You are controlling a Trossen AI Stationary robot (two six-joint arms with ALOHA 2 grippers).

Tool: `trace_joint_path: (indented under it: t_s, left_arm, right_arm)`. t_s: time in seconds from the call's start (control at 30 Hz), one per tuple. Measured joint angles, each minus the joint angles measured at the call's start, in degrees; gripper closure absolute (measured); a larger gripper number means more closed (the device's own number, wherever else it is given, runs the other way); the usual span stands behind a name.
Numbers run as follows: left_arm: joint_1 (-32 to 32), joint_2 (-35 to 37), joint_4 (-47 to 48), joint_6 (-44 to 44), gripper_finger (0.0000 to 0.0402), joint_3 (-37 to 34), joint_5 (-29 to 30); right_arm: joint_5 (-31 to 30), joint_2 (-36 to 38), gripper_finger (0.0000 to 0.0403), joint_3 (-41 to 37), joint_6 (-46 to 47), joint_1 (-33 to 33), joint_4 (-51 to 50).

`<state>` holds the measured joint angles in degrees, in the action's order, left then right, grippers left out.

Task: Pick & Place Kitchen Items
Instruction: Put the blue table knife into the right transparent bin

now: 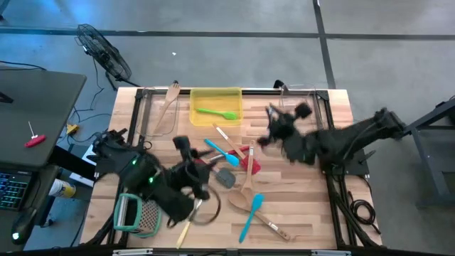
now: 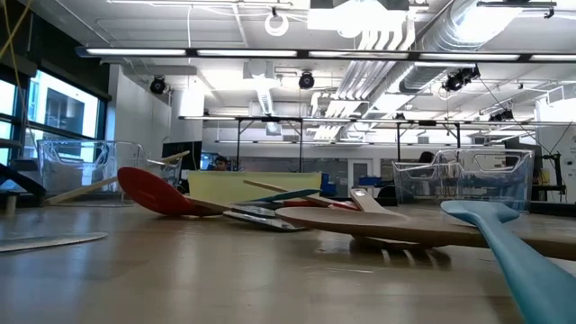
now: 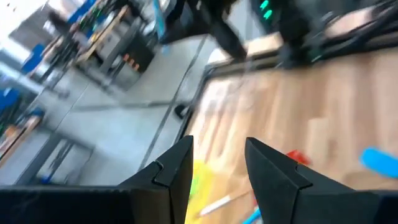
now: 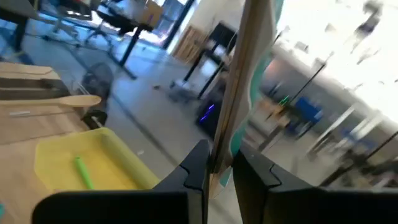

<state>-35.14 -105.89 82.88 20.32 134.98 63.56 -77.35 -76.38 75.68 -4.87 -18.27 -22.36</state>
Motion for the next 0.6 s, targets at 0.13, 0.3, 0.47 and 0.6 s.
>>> trace_joint_path:
  t_s: [0.13,0.3,0.47,0.6]
  left_arm:
    - [3.7,1.0,7.5,5.5,0.0261,0.0,-0.6]
    - [9.5,1.6,7.1,2.9,0.0261,-0.2,-7.0]
    - [15.7,1.7,7.1,-0.6,0.0261,-0.2,-9.6]
    - [21.1,1.7,7.1,-3.5,0.0261,-0.2,-10.4]
  right_arm:
    - [11.8,4.3,0.0366,0.0,11.5,11.1,-12.6]
    - [22.3,5.3,0.0366,0.0,13.9,23.4,-20.0]
    - [33.1,4.5,0.0366,0.0,11.9,32.8,-21.7]
    - [37.1,4.5,0.0366,0.0,7.8,38.1,-21.6]
